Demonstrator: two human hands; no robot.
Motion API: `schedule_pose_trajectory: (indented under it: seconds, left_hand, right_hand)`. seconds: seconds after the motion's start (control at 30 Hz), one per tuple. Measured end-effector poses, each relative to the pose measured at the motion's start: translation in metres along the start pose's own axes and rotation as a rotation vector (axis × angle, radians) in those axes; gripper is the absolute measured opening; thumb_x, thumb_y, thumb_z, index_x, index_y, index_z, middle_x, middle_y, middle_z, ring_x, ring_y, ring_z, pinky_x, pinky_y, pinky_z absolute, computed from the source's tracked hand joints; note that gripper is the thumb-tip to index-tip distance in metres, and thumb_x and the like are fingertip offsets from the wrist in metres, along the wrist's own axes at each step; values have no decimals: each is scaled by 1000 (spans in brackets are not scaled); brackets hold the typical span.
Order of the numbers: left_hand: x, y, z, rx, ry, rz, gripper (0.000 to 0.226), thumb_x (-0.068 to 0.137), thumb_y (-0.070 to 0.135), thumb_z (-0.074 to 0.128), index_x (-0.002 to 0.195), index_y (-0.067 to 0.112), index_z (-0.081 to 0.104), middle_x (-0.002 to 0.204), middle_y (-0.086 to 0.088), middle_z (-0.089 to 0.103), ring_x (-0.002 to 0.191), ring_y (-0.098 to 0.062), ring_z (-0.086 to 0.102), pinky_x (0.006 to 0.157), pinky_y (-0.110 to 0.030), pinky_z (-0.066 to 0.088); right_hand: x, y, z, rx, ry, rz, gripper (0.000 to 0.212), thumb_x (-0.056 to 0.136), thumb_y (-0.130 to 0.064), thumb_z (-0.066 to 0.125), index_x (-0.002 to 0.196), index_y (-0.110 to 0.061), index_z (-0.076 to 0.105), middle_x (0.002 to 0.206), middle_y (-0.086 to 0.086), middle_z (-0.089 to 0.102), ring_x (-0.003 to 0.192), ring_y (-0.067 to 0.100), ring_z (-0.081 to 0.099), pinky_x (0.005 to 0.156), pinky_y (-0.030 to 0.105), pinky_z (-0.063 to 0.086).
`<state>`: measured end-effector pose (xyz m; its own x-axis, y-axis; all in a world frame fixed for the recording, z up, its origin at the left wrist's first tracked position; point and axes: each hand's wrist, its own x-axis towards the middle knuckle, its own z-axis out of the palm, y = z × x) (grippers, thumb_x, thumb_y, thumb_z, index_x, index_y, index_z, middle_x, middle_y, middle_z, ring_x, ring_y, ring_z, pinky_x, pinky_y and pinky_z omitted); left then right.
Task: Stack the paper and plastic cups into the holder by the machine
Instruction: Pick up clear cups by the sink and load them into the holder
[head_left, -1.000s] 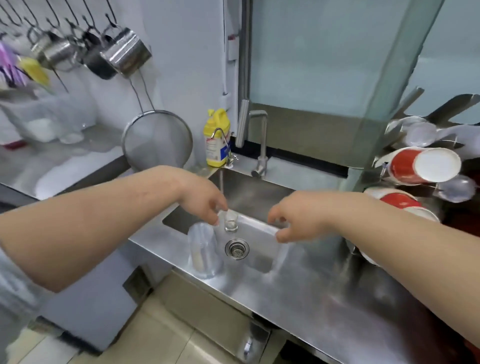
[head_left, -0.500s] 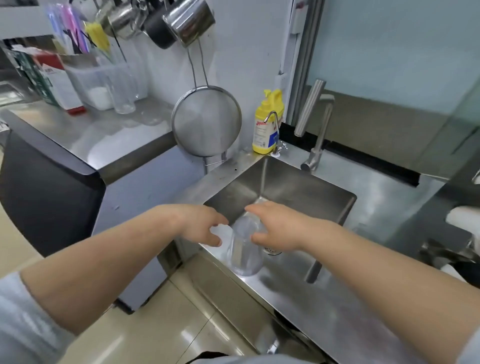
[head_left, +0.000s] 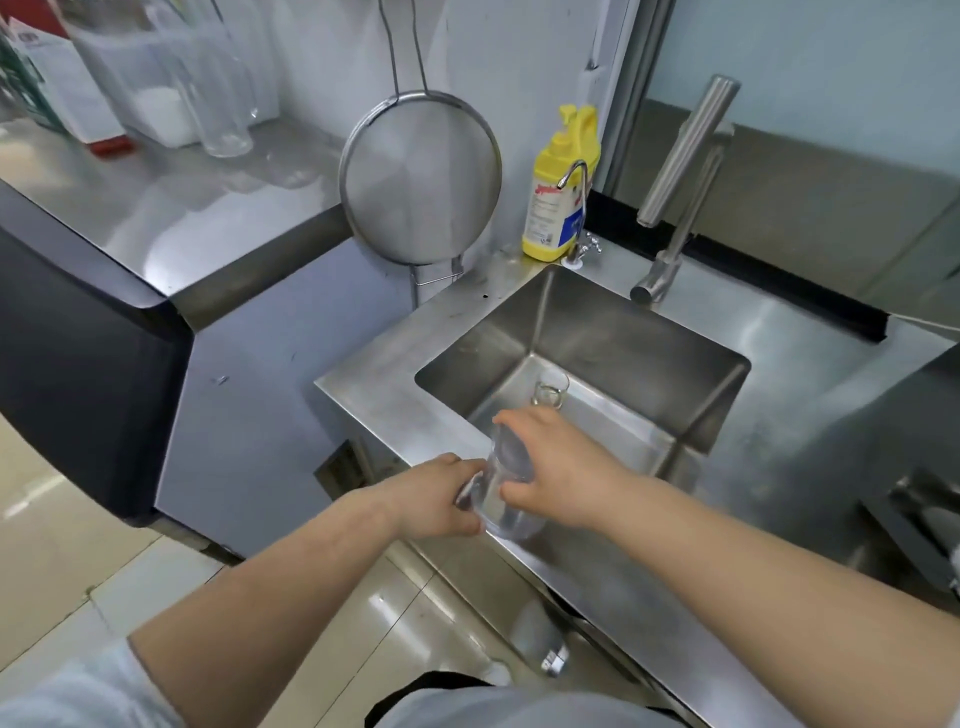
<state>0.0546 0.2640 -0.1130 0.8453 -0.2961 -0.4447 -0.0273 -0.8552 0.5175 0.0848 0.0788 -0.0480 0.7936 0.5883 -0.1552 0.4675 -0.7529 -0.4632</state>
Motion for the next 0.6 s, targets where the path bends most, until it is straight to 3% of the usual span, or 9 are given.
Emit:
schedule_pose_trajectory:
  seconds: [0.1,0.23,0.33,0.43,0.53,0.6]
  left_hand:
    - [2,-1,11,-81,83,21,47,80,33,71,122,27,52,97,5,42,94,-19,50,81,-24,38]
    - [1,2,26,-185,154,43,80,80,27,71,151,27,34,113,5,40,101,-16,55,87,-16,39]
    - [-3,5,37,-266,190,88,82,81,24,71,152,31,30,121,4,42,99,-10,57,94,-18,45]
    - [-6,8,51,-318,232,138,80,81,22,71,150,32,33,126,4,44,100,-4,57,91,-14,45]
    - [-8,15,62,-337,241,185,81,82,25,71,151,35,31,122,16,41,101,7,52,85,-3,39]
    - [-11,20,65,-348,247,200,82,81,31,68,152,40,28,119,23,39,102,10,50,87,-4,39]
  right_hand:
    - [-7,5,4,45,50,-22,70,74,-29,70,137,-22,40,133,2,42,120,20,46,100,30,38]
    - [-28,13,10,109,138,-66,69,70,-28,71,134,-19,46,130,3,45,121,19,45,103,30,36]
    - [-54,18,16,144,204,-83,68,70,-36,69,133,-19,48,131,-2,44,123,13,42,106,22,32]
    - [-82,25,23,172,281,-79,66,70,-27,74,130,-20,50,129,-9,42,122,4,41,105,11,25]
    - [-110,34,31,196,338,-35,64,70,-26,77,129,-21,51,135,-5,44,127,4,41,107,16,28]
    - [-125,39,36,207,378,0,64,68,-24,80,126,-22,53,136,-5,45,126,3,41,106,14,27]
